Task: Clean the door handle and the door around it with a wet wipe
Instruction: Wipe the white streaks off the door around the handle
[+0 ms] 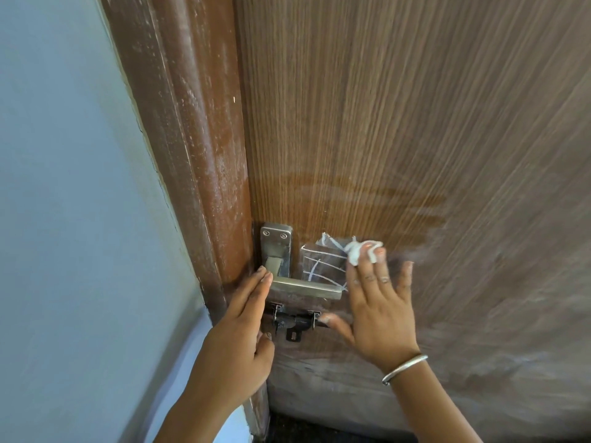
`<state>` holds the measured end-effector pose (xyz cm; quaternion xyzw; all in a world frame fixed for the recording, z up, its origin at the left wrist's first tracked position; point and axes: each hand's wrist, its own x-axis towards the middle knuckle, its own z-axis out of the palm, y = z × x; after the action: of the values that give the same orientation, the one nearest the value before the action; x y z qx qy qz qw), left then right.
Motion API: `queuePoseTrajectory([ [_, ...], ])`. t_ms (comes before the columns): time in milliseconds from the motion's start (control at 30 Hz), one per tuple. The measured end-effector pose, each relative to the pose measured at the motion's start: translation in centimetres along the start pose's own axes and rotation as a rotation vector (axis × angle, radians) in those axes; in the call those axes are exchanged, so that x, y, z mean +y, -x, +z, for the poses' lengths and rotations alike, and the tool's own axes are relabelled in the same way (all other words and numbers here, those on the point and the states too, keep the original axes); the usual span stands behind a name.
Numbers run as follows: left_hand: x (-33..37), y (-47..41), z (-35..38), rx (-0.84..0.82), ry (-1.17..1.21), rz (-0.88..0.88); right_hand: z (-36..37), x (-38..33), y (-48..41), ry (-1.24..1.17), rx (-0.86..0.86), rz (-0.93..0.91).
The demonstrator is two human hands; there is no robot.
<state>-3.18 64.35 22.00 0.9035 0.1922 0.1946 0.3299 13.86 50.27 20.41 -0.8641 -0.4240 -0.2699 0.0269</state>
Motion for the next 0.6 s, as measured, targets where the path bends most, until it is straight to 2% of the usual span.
queuePoseTrajectory([
  [100, 0.1, 0.0, 0.0, 0.005, -0.008, -0.002, 1.0, -0.4, 0.7, 0.020, -0.059, -0.058],
  [333, 0.1, -0.1, 0.0, 0.003, -0.017, -0.004, 0.5, -0.1, -1.2, 0.006, 0.089, 0.141],
  [600, 0.1, -0.1, 0.0, 0.002, -0.025, 0.001, 2.8, -0.8, -1.0, 0.093, 0.067, -0.127],
])
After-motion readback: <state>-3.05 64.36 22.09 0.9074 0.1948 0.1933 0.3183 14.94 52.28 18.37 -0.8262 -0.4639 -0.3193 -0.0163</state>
